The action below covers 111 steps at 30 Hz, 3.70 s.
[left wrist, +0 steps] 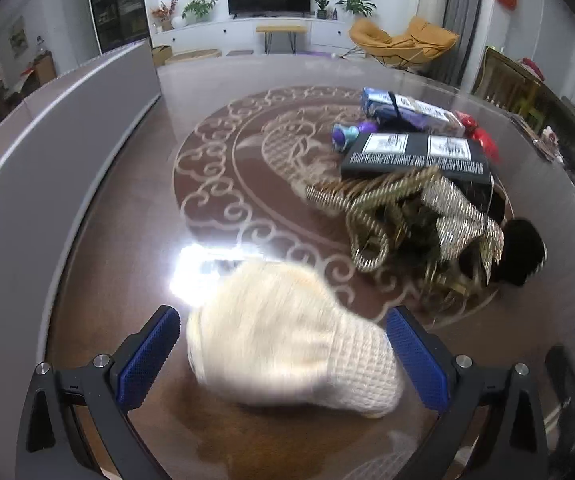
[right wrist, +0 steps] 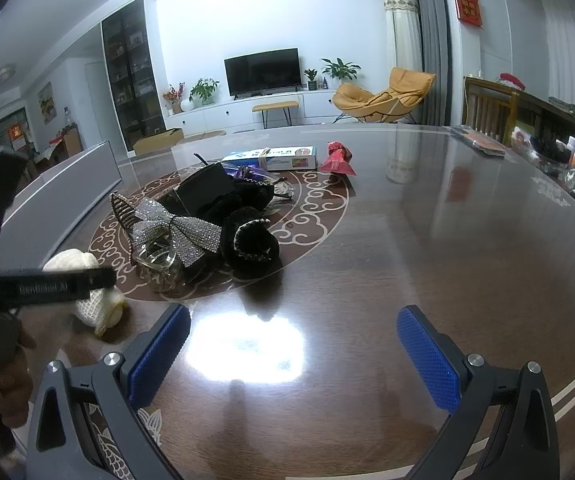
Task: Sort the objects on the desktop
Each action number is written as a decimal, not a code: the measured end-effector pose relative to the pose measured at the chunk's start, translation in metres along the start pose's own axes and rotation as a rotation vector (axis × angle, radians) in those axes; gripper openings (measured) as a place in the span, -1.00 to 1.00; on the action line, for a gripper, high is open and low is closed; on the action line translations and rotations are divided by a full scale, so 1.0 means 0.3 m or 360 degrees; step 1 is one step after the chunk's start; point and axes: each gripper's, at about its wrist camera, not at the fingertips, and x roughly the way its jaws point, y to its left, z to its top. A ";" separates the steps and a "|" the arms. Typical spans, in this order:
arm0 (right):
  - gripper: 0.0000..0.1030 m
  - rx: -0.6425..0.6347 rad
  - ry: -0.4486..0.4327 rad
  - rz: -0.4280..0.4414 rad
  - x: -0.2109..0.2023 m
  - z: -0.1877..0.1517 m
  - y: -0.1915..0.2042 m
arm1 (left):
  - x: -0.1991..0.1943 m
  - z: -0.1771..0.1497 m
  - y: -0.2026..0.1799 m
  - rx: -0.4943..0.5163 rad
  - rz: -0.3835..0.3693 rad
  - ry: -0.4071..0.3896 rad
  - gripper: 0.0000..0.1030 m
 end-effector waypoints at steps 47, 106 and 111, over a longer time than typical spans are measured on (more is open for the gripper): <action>1.00 0.0009 -0.0010 0.0002 0.001 -0.005 -0.011 | -0.162 -0.034 0.088 0.0711 -0.0241 0.0047 1.00; 1.00 0.0050 0.0246 0.0013 0.090 0.007 -0.047 | 0.047 -0.002 0.183 0.0245 -0.0117 -0.0009 1.00; 1.00 -0.0132 0.0447 -0.0027 0.180 0.045 -0.007 | 0.047 0.000 0.182 0.0246 -0.0118 -0.0009 1.00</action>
